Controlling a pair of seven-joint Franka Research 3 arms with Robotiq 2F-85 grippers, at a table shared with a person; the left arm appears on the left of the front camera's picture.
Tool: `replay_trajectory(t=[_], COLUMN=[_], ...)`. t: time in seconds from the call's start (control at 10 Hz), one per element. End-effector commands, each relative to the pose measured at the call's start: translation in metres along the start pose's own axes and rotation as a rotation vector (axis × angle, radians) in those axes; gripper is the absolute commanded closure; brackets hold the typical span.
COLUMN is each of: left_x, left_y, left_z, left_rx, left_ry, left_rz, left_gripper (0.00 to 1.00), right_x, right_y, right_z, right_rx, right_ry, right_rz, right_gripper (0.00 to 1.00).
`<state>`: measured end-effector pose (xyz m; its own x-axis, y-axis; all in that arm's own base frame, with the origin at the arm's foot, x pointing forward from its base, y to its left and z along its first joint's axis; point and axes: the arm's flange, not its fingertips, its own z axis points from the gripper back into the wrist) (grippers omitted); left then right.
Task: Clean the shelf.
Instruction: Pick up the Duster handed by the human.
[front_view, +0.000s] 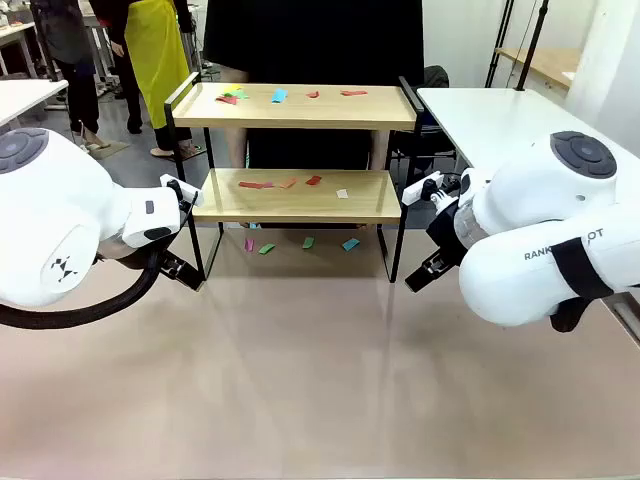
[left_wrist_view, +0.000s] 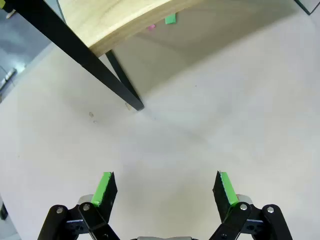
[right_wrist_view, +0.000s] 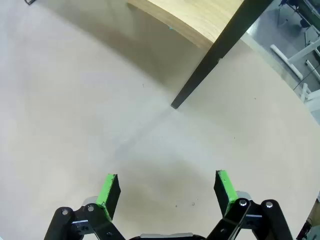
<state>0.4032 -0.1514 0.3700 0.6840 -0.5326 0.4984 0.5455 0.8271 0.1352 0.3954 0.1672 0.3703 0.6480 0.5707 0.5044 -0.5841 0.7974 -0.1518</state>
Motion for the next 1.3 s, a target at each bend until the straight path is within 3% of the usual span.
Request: replay_trajectory(t=[0.0, 0.8, 1.0, 1.1, 1.2], left_x=[0.0, 0.0, 0.02, 0.029, 0.033], left_y=[0.0, 0.0, 0.007, 0.03, 0.051], left_z=[0.0, 0.0, 0.032, 0.056, 0.074], left_rx=[0.0, 0.0, -0.178, -0.282, -0.31], left_ry=[0.0, 0.0, -0.059, -0.077, -0.1], left_rz=[0.0, 0.001, -0.084, -0.099, -0.089], left_gripper=[0.0, 0.0, 0.0, 0.0, 0.0], right_x=[0.0, 0.0, 0.012, 0.024, 0.027], right_y=[0.0, 0.0, -0.011, -0.033, -0.057], right_z=[0.0, 0.0, 0.016, 0.041, 0.059], right_rx=[0.0, 0.0, 0.0, 0.013, 0.039], right_ry=[0.0, 0.0, -0.036, -0.062, -0.074], right_rz=[0.0, 0.0, -0.02, -0.044, -0.049], right_gripper=[0.0, 0.0, 0.0, 0.0, 0.0])
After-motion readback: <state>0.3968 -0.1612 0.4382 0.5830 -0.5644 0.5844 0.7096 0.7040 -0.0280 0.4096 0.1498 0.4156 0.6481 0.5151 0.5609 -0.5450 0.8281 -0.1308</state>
